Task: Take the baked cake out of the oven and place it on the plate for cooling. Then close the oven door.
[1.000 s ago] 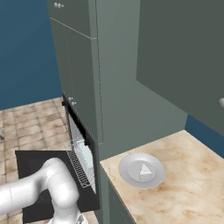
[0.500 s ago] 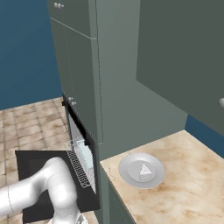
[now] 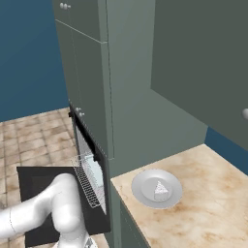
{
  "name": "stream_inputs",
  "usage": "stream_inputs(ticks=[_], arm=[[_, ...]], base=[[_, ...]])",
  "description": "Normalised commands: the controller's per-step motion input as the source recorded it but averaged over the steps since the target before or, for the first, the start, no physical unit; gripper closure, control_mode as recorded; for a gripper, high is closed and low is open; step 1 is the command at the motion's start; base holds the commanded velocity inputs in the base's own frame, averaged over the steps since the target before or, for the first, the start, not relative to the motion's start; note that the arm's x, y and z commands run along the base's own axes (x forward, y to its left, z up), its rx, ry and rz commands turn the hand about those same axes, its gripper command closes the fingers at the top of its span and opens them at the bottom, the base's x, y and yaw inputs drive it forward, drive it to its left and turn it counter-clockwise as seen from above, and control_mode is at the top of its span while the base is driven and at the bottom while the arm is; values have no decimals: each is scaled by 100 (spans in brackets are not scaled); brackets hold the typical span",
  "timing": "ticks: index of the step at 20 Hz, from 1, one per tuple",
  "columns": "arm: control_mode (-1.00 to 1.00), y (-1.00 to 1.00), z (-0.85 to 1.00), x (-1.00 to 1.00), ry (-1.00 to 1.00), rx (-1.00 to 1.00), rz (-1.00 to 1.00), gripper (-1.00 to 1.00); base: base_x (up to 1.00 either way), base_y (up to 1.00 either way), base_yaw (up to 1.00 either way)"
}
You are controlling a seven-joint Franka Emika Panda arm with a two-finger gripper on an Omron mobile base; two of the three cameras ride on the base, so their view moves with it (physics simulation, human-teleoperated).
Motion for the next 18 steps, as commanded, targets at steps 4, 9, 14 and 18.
stream_inputs(ticks=[4,9,14,18], arm=[[-100,0,-71,0,-12,-27,0,-100],[-100,11,-55,0,-11,-23,-3,-100],[-100,10,-65,0,-9,-23,-5,-100],[-100,6,-76,0,-9,-22,-6,-100]], base=[[0,0,0],[0,0,0],[0,0,0],[0,0,0]])
